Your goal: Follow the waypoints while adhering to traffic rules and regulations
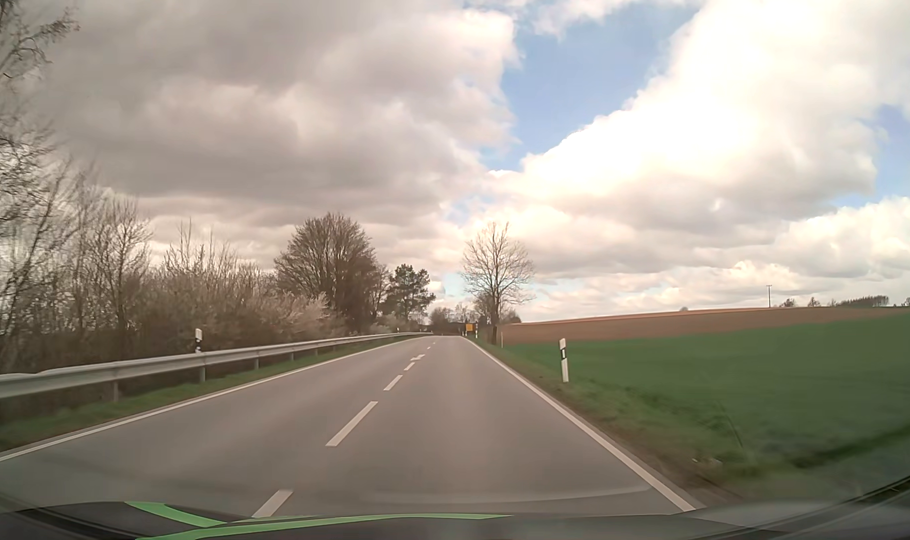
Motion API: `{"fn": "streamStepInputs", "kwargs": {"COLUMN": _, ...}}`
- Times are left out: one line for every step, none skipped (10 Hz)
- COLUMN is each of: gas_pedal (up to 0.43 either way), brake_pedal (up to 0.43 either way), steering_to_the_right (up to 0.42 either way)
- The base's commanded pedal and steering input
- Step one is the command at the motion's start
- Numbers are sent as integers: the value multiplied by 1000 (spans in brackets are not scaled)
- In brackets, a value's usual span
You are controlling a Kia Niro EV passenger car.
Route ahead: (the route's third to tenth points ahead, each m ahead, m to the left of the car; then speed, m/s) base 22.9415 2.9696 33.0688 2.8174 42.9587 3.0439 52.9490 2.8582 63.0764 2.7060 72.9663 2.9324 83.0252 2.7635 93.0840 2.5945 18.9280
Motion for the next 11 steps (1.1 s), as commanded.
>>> {"fn": "streamStepInputs", "kwargs": {"gas_pedal": 319, "brake_pedal": 0, "steering_to_the_right": -1}}
{"fn": "streamStepInputs", "kwargs": {"gas_pedal": 299, "brake_pedal": 0, "steering_to_the_right": -1}}
{"fn": "streamStepInputs", "kwargs": {"gas_pedal": 287, "brake_pedal": 0, "steering_to_the_right": -1}}
{"fn": "streamStepInputs", "kwargs": {"gas_pedal": 268, "brake_pedal": 0, "steering_to_the_right": -1}}
{"fn": "streamStepInputs", "kwargs": {"gas_pedal": 260, "brake_pedal": 0, "steering_to_the_right": -2}}
{"fn": "streamStepInputs", "kwargs": {"gas_pedal": 248, "brake_pedal": 0, "steering_to_the_right": -2}}
{"fn": "streamStepInputs", "kwargs": {"gas_pedal": 248, "brake_pedal": 0, "steering_to_the_right": -2}}
{"fn": "streamStepInputs", "kwargs": {"gas_pedal": 240, "brake_pedal": 0, "steering_to_the_right": -1}}
{"fn": "streamStepInputs", "kwargs": {"gas_pedal": 220, "brake_pedal": 0, "steering_to_the_right": -1}}
{"fn": "streamStepInputs", "kwargs": {"gas_pedal": 209, "brake_pedal": 0, "steering_to_the_right": -2}}
{"fn": "streamStepInputs", "kwargs": {"gas_pedal": 197, "brake_pedal": 0, "steering_to_the_right": -1}}
